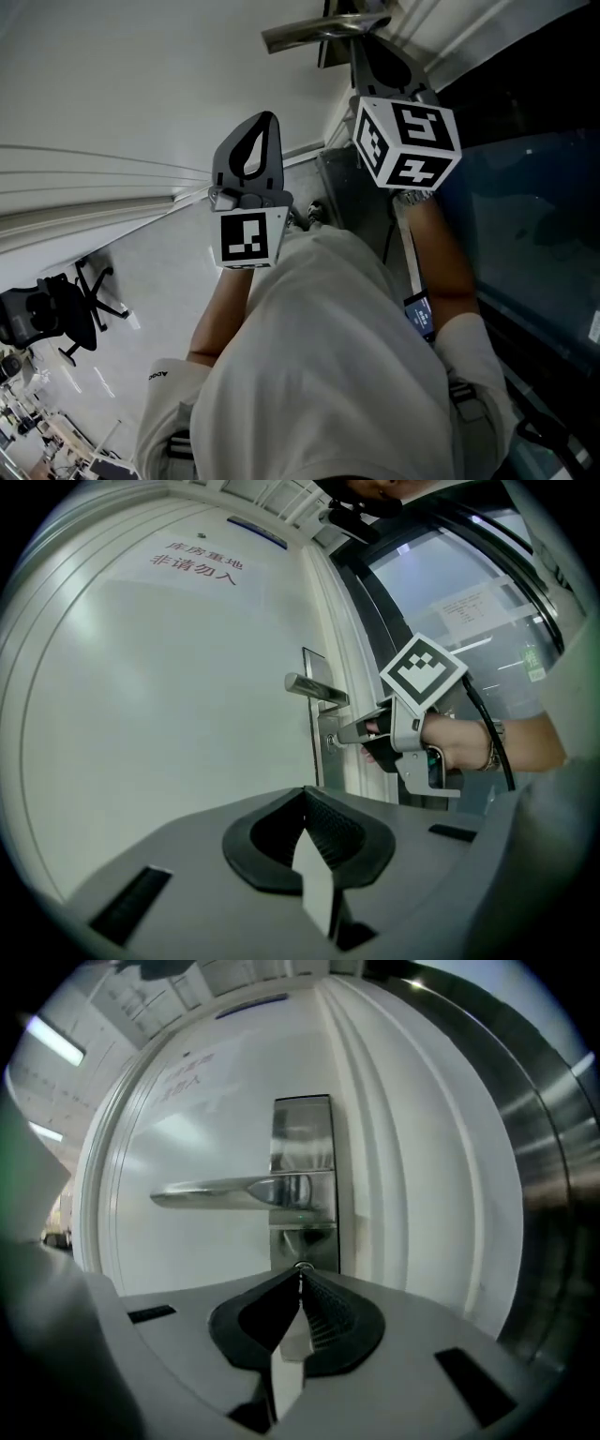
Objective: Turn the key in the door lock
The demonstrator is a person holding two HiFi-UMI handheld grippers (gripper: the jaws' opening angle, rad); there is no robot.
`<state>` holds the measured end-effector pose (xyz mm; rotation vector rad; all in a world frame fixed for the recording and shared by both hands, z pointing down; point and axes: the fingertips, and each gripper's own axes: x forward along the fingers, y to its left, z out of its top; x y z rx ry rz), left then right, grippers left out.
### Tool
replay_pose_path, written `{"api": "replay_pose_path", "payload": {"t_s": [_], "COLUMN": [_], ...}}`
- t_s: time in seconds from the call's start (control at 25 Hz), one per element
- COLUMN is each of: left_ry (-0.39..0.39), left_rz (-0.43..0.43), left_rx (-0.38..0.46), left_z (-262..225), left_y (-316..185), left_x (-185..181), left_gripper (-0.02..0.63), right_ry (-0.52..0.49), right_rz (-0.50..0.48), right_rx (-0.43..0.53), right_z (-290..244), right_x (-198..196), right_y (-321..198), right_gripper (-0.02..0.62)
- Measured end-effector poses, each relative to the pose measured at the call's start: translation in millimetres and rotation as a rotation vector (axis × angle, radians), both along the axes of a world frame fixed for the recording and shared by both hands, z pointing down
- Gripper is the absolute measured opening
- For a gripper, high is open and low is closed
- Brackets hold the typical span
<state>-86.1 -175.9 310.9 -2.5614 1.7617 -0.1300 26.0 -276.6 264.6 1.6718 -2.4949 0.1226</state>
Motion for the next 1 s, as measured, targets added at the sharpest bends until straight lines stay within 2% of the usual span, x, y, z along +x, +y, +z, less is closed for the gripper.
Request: {"api": "replay_pose_path", "payload": {"t_s": [0.16,0.52,0.76,0.88,1.0], "left_ry": [0.004,0.004,0.003,-0.004,-0.012], "left_rz": [0.001,-0.014,-0.022,-0.02,-0.016], "left_rx": [-0.003,-0.003,-0.005,-0.006,-0.006], "left_z": [-0.7,-0.2,1.9,3.5,4.4], "left_y": [0.5,1.2,-0.5,-1.7,-1.6], "left_x": [1.5,-2.9,-6.9,-6.5,-5.5], "left_gripper": [0.009,0.009,0.009,0.009,0.009], "right_ry": [-0.265,-0.639,-0.986,-1.076,-1.086], "right_rz": [0.014,0.014,0.006,0.006,-0.001], "right_rx": [-0.084,-0.219,-0.353,-0.377,-0.359], "right_z": [0.2,4.5,11.8,13.4,12.4], "right_x": [5.0,11.7,14.9,17.0,16.7], "right_y": [-0.9,-2.5,-4.9,-7.2,-7.5], "right_gripper": [0.012,0.012,0.012,0.012,0.012]}}
